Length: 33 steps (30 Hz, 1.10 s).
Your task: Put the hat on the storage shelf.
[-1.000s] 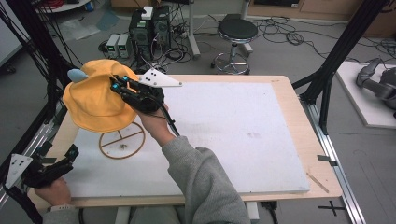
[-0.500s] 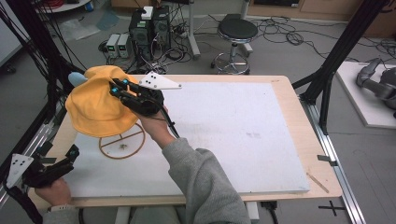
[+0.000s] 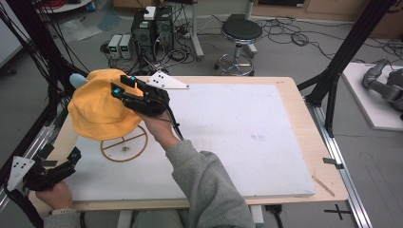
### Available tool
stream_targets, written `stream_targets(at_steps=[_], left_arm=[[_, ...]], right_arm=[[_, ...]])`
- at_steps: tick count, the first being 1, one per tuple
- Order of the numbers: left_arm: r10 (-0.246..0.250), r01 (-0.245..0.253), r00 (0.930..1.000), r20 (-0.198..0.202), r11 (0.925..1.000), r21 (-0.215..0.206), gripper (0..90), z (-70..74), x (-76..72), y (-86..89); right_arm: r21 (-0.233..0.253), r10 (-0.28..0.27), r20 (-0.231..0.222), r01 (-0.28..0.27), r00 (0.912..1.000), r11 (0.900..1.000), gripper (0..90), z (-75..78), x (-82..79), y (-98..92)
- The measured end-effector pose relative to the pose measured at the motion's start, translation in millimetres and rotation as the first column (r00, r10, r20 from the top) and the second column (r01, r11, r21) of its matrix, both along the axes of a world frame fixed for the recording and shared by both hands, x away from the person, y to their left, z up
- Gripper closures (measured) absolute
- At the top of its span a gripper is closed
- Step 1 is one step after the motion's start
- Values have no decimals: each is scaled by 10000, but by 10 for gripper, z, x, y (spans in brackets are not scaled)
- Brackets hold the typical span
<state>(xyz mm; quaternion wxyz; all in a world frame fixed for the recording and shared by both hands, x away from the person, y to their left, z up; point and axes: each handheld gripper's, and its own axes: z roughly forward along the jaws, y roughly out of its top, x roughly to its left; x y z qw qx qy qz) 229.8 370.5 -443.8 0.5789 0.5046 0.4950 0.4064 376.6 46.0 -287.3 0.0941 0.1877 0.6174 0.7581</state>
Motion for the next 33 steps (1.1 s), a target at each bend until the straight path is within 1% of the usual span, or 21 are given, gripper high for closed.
stream_targets(at_steps=[4,5,11,14,16,18,20,22,26,28,31,32,33], left_arm=[[1,-1,10000,1,10000,24,27,3,0,-7],[-14,14,10000,7,10000,21,27,2,2,-8],[-40,40,10000,7,10000,80,27,2,6,-17],[-66,66,10000,-25,9999,95,27,-1,10,-20],[-81,82,10000,-37,9999,111,27,-2,11,-22],[-82,83,10000,-36,9999,132,27,0,11,-25],[-75,75,10000,-27,9999,137,27,2,9,-26],[-62,63,10000,-20,9999,129,27,2,9,-25],[-74,74,10000,-4,9999,118,27,4,7,-24],[-89,89,10000,13,9999,148,27,6,8,-26],[-102,102,9999,11,9999,121,27,6,8,-26],[-100,100,9999,22,9999,90,27,6,8,-25],[-102,102,9999,23,9999,77,27,6,7,-23]], right_arm=[[177,-134,-96,136,9999,9998,509,12,5,-24],[199,-99,-186,102,9998,9997,504,13,7,-31],[389,-404,-213,412,9990,9984,443,36,20,-84],[464,-566,-324,581,9979,9972,414,47,34,-122],[477,-599,-484,622,9970,9969,383,51,47,-146],[482,-814,-504,838,9954,9953,339,56,55,-168],[560,-973,-619,1008,9933,9933,282,61,60,-188],[570,-1104,-691,1144,9915,9918,264,66,69,-215],[534,-1357,-607,1389,9889,9889,223,80,72,-253],[552,-1522,-479,1547,9872,9864,209,97,72,-285],[521,-1635,-459,1658,9855,9848,191,109,73,-307],[449,-1710,-466,1730,9842,9839,173,113,75,-317],[367,-1906,-538,1927,9802,9806,109,118,81,-334]])
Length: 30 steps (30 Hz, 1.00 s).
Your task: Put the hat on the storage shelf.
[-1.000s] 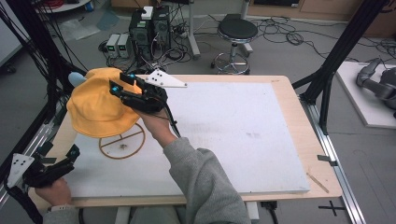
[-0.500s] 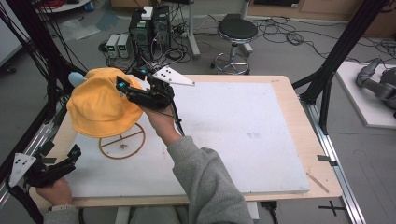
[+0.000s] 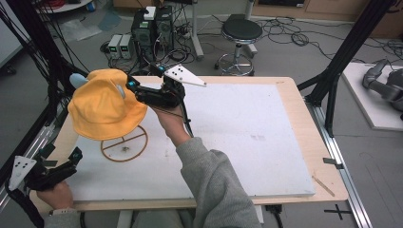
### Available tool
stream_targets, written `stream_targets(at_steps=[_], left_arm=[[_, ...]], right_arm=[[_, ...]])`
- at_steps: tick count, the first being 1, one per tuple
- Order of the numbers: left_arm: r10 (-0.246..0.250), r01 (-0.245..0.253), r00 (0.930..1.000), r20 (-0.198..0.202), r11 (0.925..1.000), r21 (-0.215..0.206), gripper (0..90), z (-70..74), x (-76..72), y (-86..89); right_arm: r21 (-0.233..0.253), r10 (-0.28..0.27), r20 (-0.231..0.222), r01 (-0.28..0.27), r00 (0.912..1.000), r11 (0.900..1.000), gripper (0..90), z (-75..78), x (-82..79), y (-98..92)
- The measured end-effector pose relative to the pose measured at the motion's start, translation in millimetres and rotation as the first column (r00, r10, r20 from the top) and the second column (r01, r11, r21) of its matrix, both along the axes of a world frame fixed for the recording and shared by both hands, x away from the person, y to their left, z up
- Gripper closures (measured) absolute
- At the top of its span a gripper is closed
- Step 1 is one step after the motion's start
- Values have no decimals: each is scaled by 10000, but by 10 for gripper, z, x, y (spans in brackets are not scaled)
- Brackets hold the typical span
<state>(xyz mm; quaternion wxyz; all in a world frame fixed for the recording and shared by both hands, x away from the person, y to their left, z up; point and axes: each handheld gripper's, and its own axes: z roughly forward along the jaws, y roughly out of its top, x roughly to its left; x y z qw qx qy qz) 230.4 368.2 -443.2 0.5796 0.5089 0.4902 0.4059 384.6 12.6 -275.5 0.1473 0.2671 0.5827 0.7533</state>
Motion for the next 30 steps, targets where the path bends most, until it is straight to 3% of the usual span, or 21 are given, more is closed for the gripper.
stream_targets(at_steps=[3,5,10,24,30], left_arm=[[4,-4,10000,32,10000,5,27,7,-8,2],[12,-12,10000,72,10000,7,27,12,-12,4],[32,-32,10000,69,10000,-17,27,8,-12,9],[3,-3,10000,16,9999,112,27,11,-6,-15],[-55,54,10000,28,9998,194,27,19,-2,-34]], right_arm=[[-154,-178,-11,178,9998,9997,96,1,8,-25],[-275,-484,-66,482,9988,9985,10,4,20,-53],[-290,-413,42,414,9991,9987,10,24,26,-110],[-257,-1118,261,1125,9934,9933,9,124,8,-402],[-358,-1778,331,1789,9835,9832,9,153,-10,-551]])
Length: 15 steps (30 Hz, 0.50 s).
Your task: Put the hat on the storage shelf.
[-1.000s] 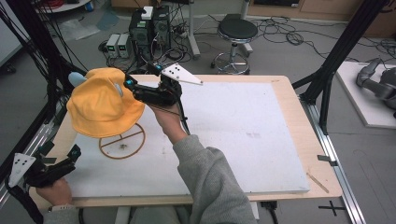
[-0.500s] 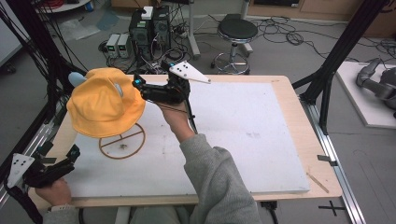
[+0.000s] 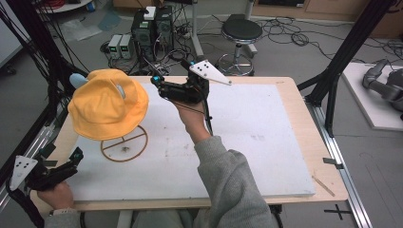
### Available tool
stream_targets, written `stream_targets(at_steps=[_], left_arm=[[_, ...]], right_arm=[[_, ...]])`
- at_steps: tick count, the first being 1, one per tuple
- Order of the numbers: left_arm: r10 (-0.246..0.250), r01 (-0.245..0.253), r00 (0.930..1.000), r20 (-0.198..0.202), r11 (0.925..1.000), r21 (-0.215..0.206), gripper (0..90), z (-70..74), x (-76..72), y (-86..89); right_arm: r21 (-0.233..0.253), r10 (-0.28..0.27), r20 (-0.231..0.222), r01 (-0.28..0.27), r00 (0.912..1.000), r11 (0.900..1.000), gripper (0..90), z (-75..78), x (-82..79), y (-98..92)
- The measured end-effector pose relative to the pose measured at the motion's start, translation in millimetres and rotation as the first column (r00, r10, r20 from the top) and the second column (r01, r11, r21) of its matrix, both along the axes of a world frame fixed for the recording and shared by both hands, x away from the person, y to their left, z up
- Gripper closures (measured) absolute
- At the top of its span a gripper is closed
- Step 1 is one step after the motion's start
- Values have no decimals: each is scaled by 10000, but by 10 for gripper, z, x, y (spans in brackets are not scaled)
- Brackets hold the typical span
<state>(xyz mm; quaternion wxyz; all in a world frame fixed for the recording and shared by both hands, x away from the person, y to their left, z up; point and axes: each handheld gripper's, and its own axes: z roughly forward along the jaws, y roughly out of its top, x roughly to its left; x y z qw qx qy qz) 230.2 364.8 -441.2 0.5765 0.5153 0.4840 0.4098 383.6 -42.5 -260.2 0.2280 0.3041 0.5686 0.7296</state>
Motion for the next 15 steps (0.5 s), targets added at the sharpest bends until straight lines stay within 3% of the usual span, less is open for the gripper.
stream_targets(at_steps=[15], left_arm=[[7,-8,10000,16,10000,56,27,10,-1,-10]], right_arm=[[42,-773,250,773,9967,9970,9,39,-64,-484]])
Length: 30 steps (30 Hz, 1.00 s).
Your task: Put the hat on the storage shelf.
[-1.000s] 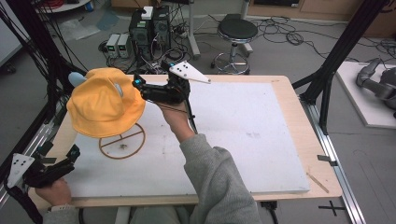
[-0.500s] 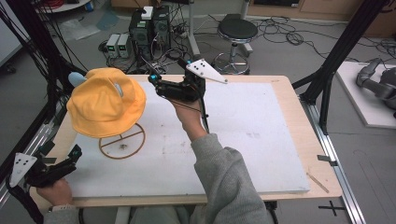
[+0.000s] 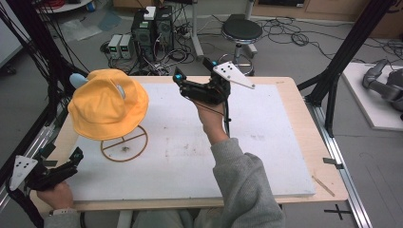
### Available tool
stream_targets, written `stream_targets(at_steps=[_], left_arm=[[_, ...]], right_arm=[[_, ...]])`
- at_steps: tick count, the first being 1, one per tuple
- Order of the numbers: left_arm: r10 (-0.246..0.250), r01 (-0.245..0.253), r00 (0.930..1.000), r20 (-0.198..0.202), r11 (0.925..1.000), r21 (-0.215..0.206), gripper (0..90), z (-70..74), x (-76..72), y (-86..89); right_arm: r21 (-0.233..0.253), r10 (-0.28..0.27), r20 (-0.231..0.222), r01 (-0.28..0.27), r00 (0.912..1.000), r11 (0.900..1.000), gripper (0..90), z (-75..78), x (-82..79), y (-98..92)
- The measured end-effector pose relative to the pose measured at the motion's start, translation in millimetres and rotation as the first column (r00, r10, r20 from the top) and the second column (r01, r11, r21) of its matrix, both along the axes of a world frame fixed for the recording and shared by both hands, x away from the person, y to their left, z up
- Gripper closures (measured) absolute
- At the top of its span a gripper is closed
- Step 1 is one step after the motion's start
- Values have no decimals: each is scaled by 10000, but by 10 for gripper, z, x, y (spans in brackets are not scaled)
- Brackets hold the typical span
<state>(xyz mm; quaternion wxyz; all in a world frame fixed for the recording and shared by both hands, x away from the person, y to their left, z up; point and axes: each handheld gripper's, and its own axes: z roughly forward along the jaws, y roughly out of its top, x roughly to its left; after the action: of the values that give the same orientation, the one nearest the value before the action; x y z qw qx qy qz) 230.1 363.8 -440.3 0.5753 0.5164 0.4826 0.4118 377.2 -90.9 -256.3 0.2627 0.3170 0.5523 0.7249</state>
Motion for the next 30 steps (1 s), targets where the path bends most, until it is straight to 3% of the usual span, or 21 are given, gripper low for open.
stream_targets(at_steps=[12,30], left_arm=[[-161,162,9999,-26,9996,245,27,20,29,-70],[-385,390,9992,-119,9981,478,27,22,105,-159]], right_arm=[[60,-971,41,971,9953,9953,9,-41,-101,-519],[-144,-2212,92,2213,9752,9751,9,-90,-308,-1164]])
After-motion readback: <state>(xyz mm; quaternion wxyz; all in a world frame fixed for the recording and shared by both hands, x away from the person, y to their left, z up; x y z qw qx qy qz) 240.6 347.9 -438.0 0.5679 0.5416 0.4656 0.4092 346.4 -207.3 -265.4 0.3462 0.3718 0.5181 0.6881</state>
